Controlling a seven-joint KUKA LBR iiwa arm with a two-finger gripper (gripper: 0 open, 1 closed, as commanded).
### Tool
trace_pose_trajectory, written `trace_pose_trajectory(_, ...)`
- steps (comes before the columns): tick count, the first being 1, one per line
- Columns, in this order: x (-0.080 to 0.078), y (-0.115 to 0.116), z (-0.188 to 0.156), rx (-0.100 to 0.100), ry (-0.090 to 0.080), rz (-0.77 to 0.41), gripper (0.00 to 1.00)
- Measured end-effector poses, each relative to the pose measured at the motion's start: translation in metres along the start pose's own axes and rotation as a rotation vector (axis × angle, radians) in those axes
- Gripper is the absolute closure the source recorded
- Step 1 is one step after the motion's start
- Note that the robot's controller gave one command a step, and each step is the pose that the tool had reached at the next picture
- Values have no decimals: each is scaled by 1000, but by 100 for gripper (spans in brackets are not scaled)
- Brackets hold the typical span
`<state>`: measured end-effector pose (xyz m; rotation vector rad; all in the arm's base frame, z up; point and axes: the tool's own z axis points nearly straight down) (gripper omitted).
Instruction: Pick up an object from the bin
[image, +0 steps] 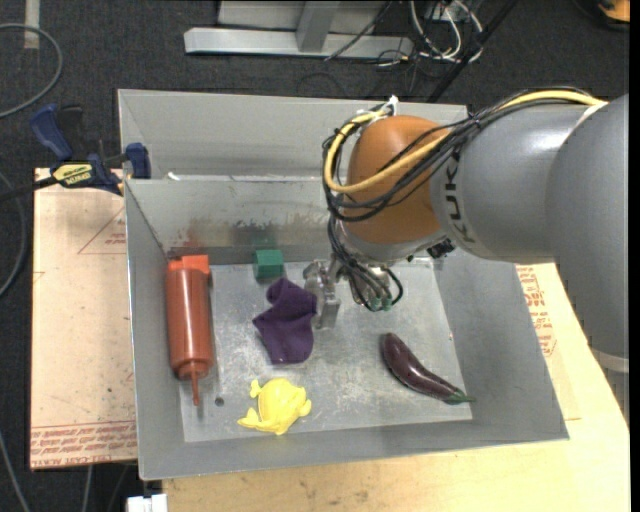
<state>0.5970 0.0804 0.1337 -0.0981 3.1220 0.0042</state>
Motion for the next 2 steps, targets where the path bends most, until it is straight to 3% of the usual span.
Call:
trace_pose_trajectory(1,7,-2,-29,-3,25,-6,100)
trace_pose_trajectory(2,-2,6,-84,0,2,38,100)
